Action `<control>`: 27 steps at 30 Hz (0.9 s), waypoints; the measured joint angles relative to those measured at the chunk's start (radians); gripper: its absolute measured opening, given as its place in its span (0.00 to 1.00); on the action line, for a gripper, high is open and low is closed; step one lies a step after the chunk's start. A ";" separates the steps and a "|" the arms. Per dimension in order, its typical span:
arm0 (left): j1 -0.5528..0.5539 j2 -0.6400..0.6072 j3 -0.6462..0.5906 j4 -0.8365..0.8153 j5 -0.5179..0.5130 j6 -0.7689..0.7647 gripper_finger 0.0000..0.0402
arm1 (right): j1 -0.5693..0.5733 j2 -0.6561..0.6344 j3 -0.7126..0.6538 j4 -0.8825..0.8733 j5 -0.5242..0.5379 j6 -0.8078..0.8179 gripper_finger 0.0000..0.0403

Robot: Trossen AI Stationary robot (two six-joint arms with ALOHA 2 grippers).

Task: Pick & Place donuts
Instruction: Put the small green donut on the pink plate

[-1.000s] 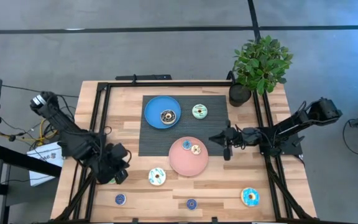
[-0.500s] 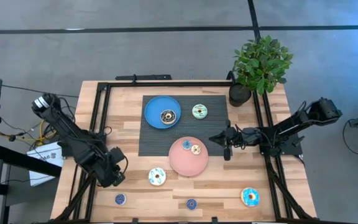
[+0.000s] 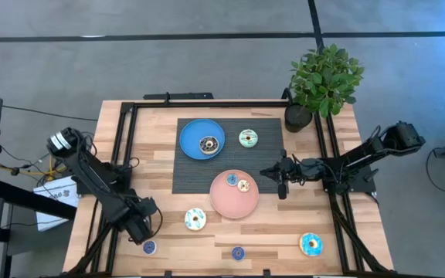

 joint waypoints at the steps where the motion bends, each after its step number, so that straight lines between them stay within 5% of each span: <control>1: -0.003 0.007 0.000 0.000 0.008 0.015 0.68 | 0.000 0.000 0.000 0.000 0.000 0.000 0.00; 27: -0.078 0.021 -0.029 0.094 -0.063 0.145 0.69 | 0.000 0.000 0.000 -0.004 -0.001 0.001 0.00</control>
